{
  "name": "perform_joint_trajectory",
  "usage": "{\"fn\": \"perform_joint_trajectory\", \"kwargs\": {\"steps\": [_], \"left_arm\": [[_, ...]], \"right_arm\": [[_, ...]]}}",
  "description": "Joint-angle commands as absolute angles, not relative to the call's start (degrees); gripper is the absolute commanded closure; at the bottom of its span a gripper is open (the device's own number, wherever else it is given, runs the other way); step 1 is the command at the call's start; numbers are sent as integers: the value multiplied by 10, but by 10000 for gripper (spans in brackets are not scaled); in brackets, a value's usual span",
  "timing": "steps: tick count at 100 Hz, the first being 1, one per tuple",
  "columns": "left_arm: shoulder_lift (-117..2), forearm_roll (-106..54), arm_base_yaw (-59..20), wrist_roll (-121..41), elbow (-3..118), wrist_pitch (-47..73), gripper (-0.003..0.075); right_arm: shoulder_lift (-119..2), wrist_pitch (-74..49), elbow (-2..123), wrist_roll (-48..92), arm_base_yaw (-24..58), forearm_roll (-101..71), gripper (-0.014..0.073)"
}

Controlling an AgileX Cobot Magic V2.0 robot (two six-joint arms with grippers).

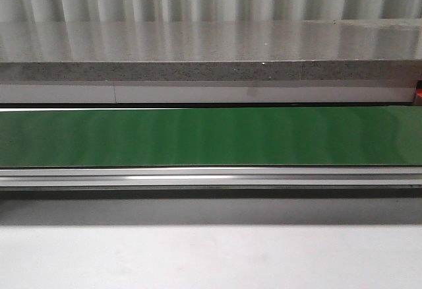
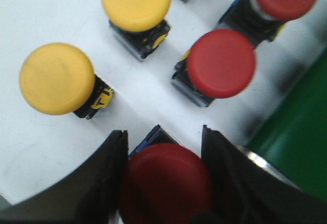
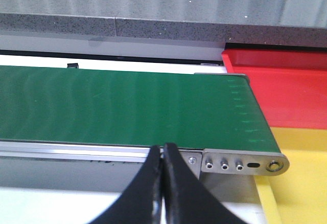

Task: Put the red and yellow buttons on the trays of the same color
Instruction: 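Grasp a red button with the left gripper and lift it over the belt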

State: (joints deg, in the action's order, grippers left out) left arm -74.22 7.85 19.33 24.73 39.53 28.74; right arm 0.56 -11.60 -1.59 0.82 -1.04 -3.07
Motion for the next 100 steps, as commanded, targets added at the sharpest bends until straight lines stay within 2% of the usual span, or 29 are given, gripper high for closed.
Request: {"fn": "perform_joint_trajectory", "kwargs": {"steps": [1, 21, 41, 74, 100], "left_arm": [[-679, 87, 177, 245, 412, 273, 740], [-600, 87, 156, 245, 443, 299, 740], [-604, 87, 106, 224, 506, 325, 740], [-721, 87, 17, 213, 598, 353, 740], [-822, 86, -4, 211, 634, 369, 740]], "right_arm": [[15, -68, -16, 10, -12, -25, 661], [15, -68, -16, 10, -12, -25, 661], [15, -68, -16, 10, -12, -25, 661], [15, -68, -16, 10, -12, -25, 661], [15, -68, -16, 10, -12, -25, 661]]}}
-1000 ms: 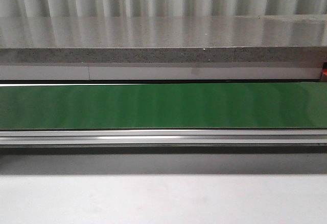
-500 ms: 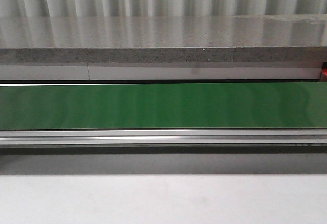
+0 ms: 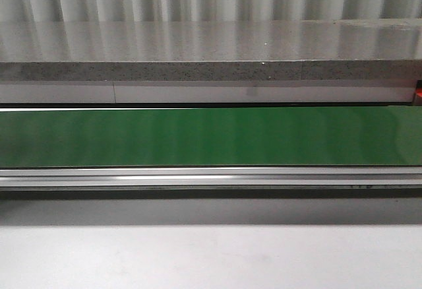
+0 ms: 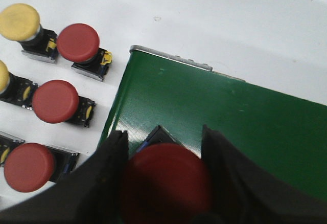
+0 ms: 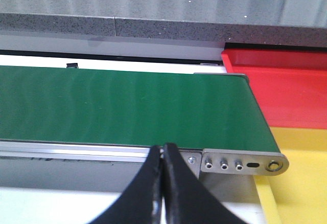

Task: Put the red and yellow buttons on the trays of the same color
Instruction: 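Grasp a red button with the left gripper and lift it over the belt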

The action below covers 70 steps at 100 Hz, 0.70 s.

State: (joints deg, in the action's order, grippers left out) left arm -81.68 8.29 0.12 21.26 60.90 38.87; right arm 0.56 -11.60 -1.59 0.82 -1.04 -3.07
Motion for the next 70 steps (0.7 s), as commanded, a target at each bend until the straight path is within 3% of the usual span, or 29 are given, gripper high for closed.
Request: {"fn": "perform_joint_trajectory", "kwargs": {"steps": [1, 26, 33, 42, 59, 70], "left_arm": [[-826, 86, -4, 211, 634, 369, 740], [-859, 84, -4, 199, 634, 379, 736], [-860, 84, -4, 199, 634, 383, 697], [-860, 84, -4, 198, 634, 383, 574], [-860, 75, -4, 183, 634, 386, 216], [-860, 59, -4, 173, 634, 390, 120]], "right_arm": [[15, -68, -16, 10, -12, -25, 661], [15, -68, -16, 10, -12, -25, 661], [15, -68, -16, 10, -12, -25, 661], [15, -68, -16, 10, -12, -25, 661], [15, -68, -16, 10, -12, -25, 661], [15, -68, -16, 10, -12, -25, 661]]}}
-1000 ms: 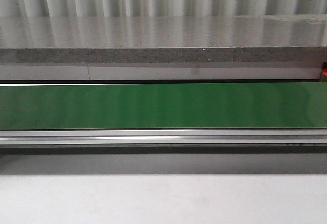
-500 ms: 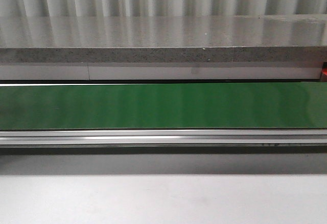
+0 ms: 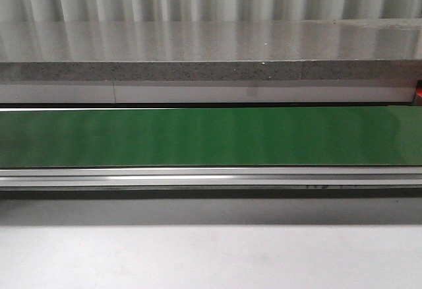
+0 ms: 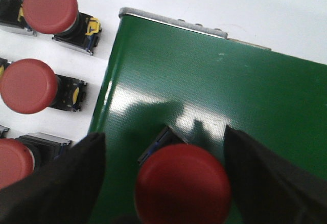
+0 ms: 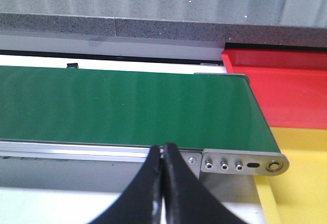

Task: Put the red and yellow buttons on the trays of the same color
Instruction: 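Grasp a red button with the left gripper and lift it over the belt, then lower the red button onto the green belt and open the left gripper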

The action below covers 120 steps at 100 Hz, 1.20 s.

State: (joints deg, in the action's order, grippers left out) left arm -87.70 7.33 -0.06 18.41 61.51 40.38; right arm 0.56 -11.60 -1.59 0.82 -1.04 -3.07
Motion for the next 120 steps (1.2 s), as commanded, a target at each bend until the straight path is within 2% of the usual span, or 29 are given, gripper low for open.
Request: {"fn": "perform_joint_trajectory", "kwargs": {"steps": [1, 33, 74, 97, 120], "left_arm": [[-858, 56, -4, 169, 634, 390, 120], [-812, 25, -15, 139, 643, 393, 122], [-662, 81, -9, 183, 641, 401, 122], [-617, 83, 56, 218, 556, 385, 122], [-597, 83, 182, 255, 422, 331, 122]], "right_arm": [[15, -68, -16, 10, -12, -25, 661], [15, -68, -16, 10, -12, -25, 661], [15, -68, -16, 10, -12, -25, 661], [15, -68, -16, 10, -12, -25, 661], [15, -68, -16, 10, -12, -25, 661]]}}
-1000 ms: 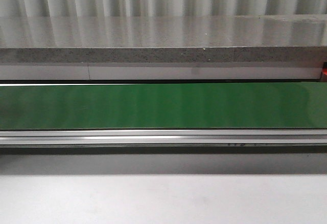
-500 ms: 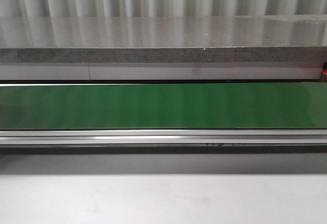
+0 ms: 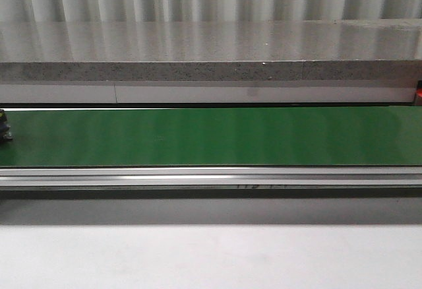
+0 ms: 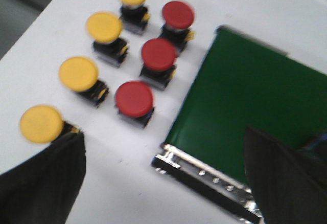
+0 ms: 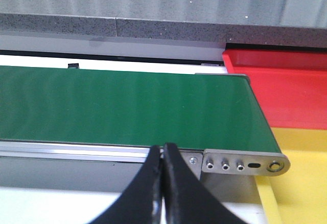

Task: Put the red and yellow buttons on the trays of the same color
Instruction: 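Lower the red button onto the green belt and open the left gripper, then move the left gripper to a yellow button and grasp it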

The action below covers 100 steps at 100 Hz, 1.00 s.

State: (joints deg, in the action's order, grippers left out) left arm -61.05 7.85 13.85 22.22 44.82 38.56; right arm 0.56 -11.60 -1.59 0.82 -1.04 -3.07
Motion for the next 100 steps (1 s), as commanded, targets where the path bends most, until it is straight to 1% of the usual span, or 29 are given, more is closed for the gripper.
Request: {"fn": "perform_joint_trajectory", "kwargs": {"steps": [1, 15, 25, 46, 100], "left_arm": [[-597, 83, 191, 256, 414, 326, 122], [-597, 81, 267, 303, 347, 278, 122], [-597, 82, 292, 311, 327, 250, 122], [-617, 113, 295, 311, 326, 232, 122], [-775, 132, 295, 311, 396, 230, 122]], "right_arm": [[15, -68, -16, 10, -12, -25, 661], [15, -68, -16, 10, -12, -25, 661], [15, -68, -16, 10, -12, -25, 661], [15, -68, -16, 10, -12, -25, 661], [15, -68, -16, 10, -12, -25, 661]]}}
